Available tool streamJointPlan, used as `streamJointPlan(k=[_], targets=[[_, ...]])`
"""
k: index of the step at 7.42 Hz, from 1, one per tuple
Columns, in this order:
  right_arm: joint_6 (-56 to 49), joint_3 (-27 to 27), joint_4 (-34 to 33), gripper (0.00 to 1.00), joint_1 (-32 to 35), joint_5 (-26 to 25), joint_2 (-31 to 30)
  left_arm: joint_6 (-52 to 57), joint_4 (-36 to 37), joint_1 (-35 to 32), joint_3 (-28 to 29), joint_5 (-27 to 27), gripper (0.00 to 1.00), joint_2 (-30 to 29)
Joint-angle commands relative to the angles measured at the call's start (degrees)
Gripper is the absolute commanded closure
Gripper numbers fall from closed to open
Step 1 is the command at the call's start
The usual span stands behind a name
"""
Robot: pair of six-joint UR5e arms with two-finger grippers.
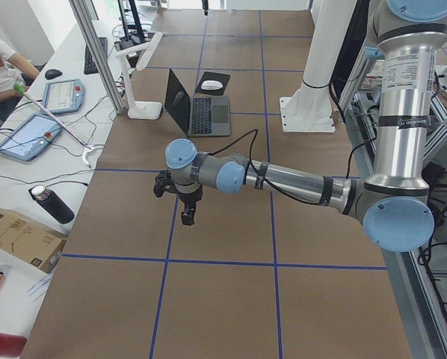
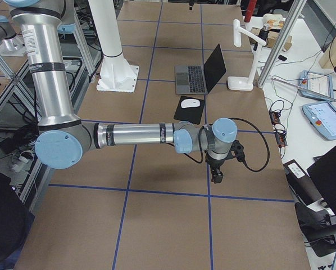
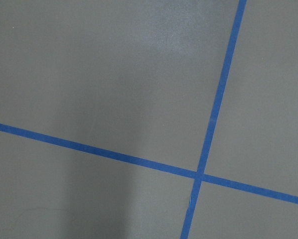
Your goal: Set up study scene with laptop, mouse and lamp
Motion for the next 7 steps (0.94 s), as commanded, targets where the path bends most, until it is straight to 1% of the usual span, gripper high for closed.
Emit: streamJointPlan(k=[1, 4, 5, 6, 7], targets=[[0.0, 0.0, 0.0, 0.00, -0.1, 0.0, -0.3, -2.8, -0.1, 0.0, -0.6, 0.0, 0.01, -0.1], [0.0, 0.0, 0.2, 0.00, -0.1, -0.1, 0.0, -2.4, -0.2, -0.1, -0.9, 0.0, 0.01, 0.3], [0.0, 0.0, 0.2, 0.00, -0.1, -0.1, 0.1, -2.3, -1.1, -0.2, -0.9, 0.0, 0.01, 0.4], [0.0, -0.1, 0.2, 0.00, -0.1, -0.1, 0.1, -2.5, -4.2, -0.4, -0.5, 0.0, 0.01, 0.6], [0.0, -0.2, 0.2, 0.00, -0.1, 0.0, 0.2, -2.6, -4.5, -0.9, -0.9, -0.1, 0.01, 1.0]])
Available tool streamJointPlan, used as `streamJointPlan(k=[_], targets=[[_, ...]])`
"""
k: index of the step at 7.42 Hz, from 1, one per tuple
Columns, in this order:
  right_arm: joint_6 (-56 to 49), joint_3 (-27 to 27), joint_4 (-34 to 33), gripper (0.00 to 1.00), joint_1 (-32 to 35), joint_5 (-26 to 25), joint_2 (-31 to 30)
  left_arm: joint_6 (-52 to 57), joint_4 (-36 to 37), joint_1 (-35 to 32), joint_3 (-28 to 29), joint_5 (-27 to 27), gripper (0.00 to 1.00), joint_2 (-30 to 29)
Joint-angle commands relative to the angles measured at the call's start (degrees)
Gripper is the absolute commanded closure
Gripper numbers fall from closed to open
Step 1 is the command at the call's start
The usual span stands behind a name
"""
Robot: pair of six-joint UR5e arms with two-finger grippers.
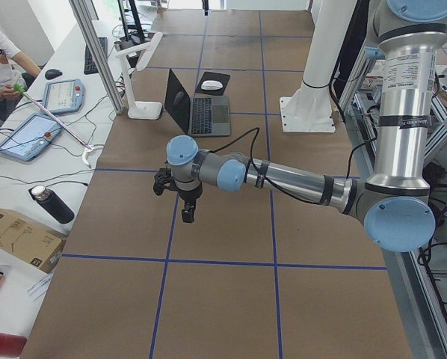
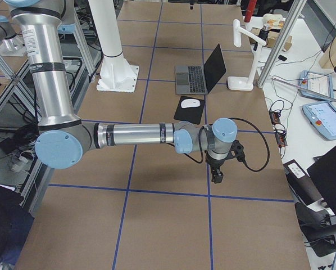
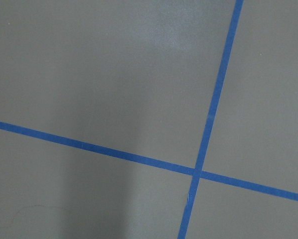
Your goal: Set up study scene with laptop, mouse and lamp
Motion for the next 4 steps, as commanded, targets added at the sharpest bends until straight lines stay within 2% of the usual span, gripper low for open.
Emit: streamJointPlan(k=[1, 3, 4], targets=[[0.0, 0.4, 0.1, 0.00, 0.1, 0.3, -0.4, -0.1, -1.5, -0.5, -0.5, -0.1, 0.01, 0.9], [0.1, 1.5, 0.1, 0.00, 0.0, 0.2, -0.4, -0.7, -1.4, -0.5, -2.6, 0.0, 0.01, 0.9], [0.1, 2.5, -0.1, 0.00, 0.1, 0.2, -0.4, -0.6, -1.3, -0.3, -1.7, 0.2, 0.01, 0.9]])
